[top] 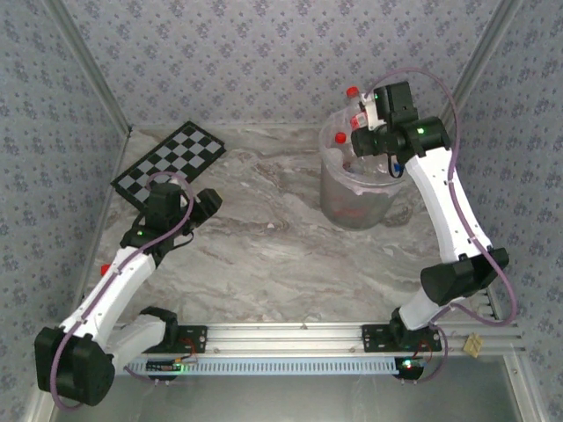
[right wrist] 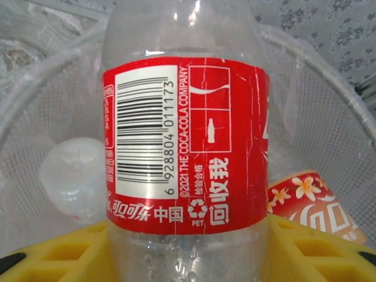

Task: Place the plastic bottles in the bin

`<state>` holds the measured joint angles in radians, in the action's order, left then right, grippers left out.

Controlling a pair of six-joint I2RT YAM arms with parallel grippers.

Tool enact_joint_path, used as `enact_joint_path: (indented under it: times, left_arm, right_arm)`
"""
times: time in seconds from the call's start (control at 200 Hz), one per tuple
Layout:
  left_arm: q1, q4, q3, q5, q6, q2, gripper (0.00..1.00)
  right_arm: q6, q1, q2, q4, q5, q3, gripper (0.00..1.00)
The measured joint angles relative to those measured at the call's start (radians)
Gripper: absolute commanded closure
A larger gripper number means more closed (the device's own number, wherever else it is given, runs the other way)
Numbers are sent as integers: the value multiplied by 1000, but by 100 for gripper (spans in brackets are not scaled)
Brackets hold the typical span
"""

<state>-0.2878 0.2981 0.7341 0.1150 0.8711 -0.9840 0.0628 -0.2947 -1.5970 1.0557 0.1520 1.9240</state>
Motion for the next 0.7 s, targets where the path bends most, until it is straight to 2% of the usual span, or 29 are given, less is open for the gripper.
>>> enact_joint_path:
  times: [0.1, 0.235, 0.41, 0.52, 0.62, 0.7]
  left_arm:
    - [0, 9, 0, 0, -15, -2, 19]
    - [5, 18, 1, 1, -27, -4, 19]
    - [6, 21, 9, 1, -38, -21, 19]
    - [6, 21, 10, 3, -37, -21, 19]
    - [6, 21, 10, 4, -37, -20, 19]
    - [6, 21, 10, 4, -37, -20, 19]
  right_arm:
    - [14, 3, 0, 26, -8, 0, 41]
    - [27, 18, -10, 43, -27, 13, 27]
    - [23, 40, -63, 91, -69, 124, 19]
    - [18, 62, -110, 104, -90, 267, 22]
    - [2, 76, -139, 95, -104, 352, 35]
    - [-11, 84, -163, 80, -121, 383, 40]
